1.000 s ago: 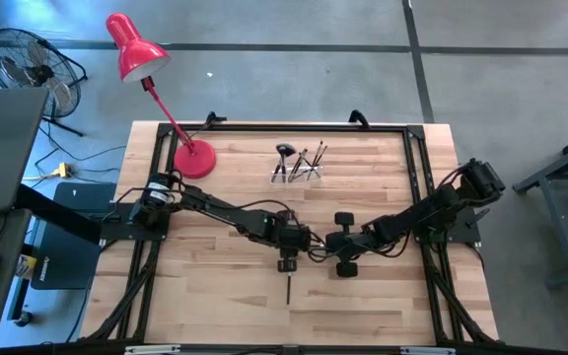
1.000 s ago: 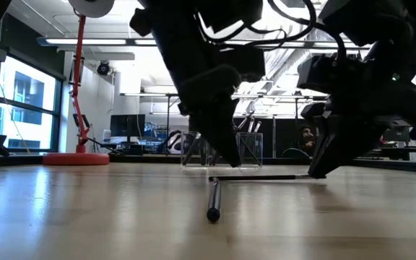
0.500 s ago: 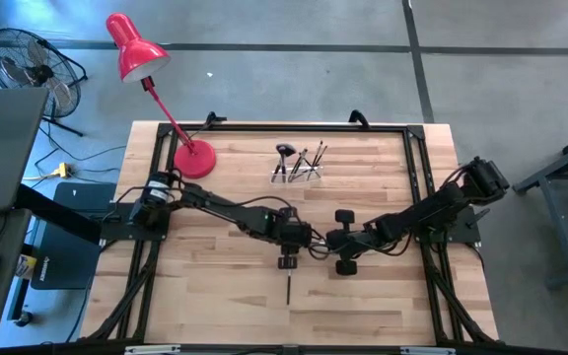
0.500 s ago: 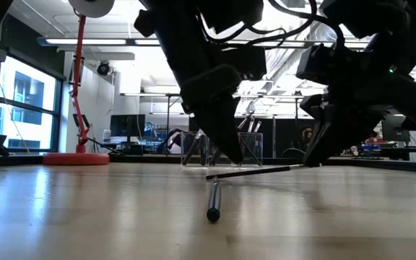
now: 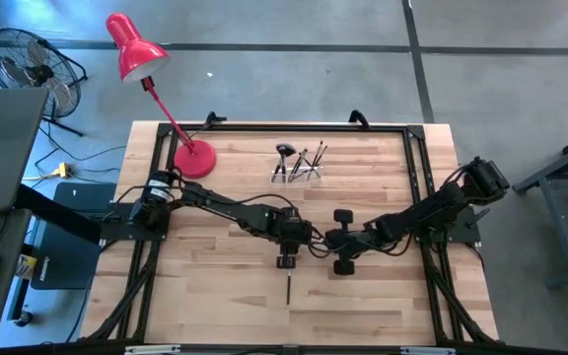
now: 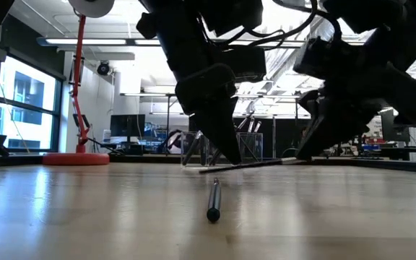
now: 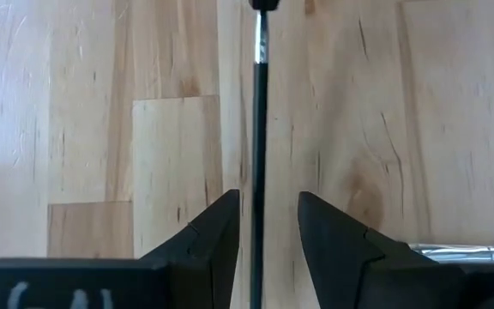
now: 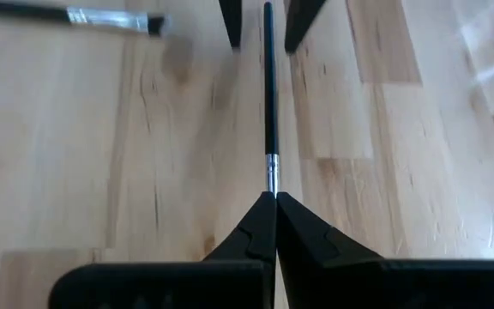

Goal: Put items in baskets/containers
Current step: Put the eyeshadow brush into the transparent organizer

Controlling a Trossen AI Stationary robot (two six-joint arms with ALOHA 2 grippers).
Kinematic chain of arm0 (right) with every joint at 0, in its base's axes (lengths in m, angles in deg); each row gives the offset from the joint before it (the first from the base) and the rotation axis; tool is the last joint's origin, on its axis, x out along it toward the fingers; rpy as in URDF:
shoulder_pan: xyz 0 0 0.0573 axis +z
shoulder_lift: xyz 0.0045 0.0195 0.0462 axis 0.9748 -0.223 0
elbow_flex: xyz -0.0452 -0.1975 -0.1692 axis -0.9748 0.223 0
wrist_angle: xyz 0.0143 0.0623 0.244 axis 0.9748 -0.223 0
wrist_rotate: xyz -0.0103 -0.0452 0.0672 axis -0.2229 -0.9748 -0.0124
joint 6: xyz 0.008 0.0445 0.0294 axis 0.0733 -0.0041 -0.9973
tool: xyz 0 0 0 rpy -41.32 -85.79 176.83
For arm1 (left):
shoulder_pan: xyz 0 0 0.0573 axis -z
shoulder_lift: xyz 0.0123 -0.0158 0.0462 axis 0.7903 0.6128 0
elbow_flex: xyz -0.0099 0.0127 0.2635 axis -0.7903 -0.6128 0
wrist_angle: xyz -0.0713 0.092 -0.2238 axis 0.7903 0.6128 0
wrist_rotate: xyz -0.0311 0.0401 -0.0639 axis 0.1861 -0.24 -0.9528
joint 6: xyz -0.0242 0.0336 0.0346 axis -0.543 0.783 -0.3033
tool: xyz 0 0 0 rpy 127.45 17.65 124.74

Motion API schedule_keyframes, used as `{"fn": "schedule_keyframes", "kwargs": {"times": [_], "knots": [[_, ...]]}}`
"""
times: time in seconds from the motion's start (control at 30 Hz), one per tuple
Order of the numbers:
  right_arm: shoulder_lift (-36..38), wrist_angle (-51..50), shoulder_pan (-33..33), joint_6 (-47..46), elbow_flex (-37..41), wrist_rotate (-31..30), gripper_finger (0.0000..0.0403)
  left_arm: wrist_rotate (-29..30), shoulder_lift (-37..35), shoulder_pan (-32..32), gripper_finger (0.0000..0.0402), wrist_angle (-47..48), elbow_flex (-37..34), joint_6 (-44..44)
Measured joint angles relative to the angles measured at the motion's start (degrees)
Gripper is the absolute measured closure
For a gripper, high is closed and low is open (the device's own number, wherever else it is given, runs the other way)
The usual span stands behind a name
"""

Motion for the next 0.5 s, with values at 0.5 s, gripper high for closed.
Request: {"fn": "schedule_keyframes", "kwargs": {"times": [0.5], "knots": [[0.1,3.8,0.0,0.9,-0.1,-0.3,0.0403,0.0,0.0,0.0,0.0282,0.1,0.0,0.4]]}}
